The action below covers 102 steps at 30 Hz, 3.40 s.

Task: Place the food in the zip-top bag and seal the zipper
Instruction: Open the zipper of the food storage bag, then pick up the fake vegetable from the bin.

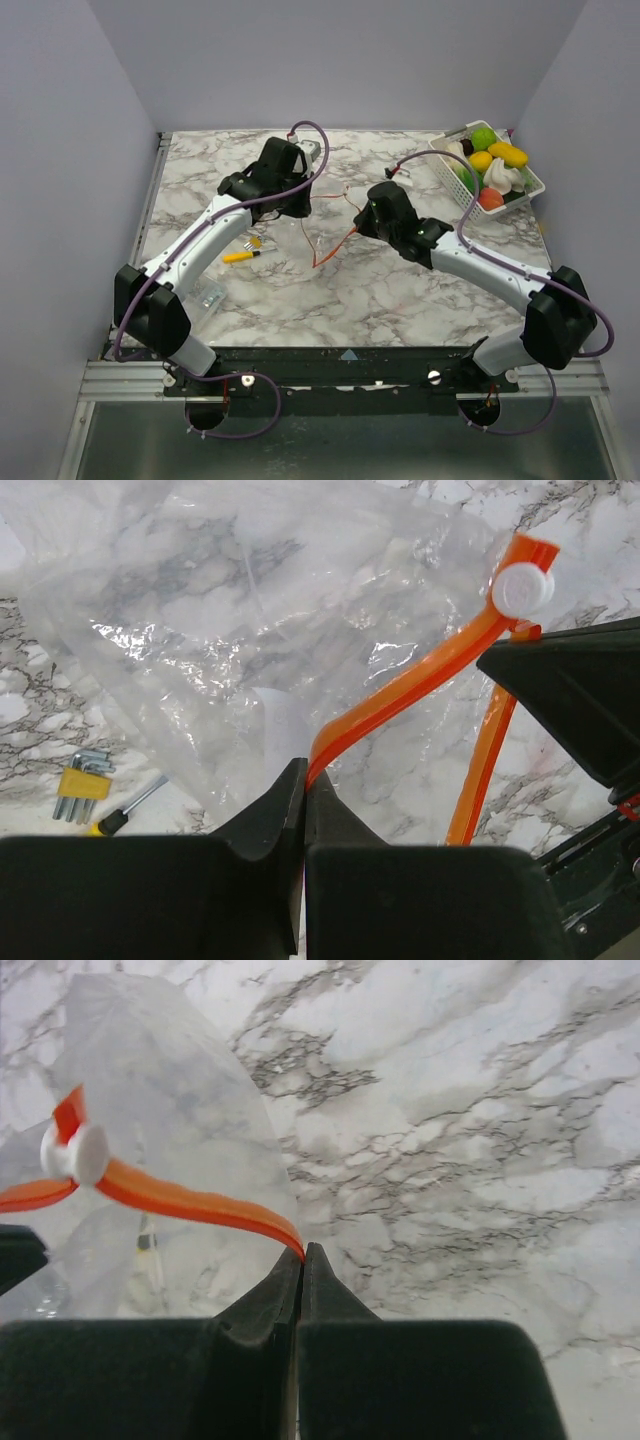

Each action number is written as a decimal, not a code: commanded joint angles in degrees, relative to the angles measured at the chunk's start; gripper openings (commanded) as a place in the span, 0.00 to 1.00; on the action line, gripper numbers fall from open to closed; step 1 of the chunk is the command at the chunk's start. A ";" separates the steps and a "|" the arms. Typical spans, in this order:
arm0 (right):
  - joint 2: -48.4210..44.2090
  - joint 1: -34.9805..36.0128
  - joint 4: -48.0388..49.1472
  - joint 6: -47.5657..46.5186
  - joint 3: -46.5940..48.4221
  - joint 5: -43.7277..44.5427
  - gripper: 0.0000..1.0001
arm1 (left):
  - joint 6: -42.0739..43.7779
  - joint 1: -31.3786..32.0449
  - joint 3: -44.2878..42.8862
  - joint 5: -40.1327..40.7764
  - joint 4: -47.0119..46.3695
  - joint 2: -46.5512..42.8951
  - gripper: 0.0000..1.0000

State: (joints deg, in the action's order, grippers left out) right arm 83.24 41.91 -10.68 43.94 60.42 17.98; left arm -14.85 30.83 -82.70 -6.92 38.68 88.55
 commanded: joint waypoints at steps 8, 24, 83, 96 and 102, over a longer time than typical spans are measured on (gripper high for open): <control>2.98 0.28 -6.65 -3.80 3.79 3.03 0.03 | -4.25 -0.24 0.84 -11.75 -2.72 0.47 0.00; -7.03 0.16 -5.69 -8.98 5.61 3.83 0.45 | -5.80 -0.24 0.41 -12.95 -2.58 3.51 0.00; 60.67 -45.69 -10.73 -47.84 61.65 -9.25 0.67 | -6.24 0.79 -1.15 -20.33 -2.03 8.95 0.00; 63.60 -45.71 -10.33 -50.05 63.84 -15.71 0.33 | -5.46 0.85 -1.84 -19.34 -1.24 10.45 0.00; 53.84 -45.73 1.11 -50.43 52.62 -17.11 0.13 | -5.36 1.18 -1.91 -19.29 -1.15 10.43 0.00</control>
State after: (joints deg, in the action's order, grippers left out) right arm 142.54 -3.86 -14.46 -5.63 120.75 3.51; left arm -20.99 31.42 -82.83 -27.03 36.56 98.61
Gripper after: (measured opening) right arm 0.300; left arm 0.011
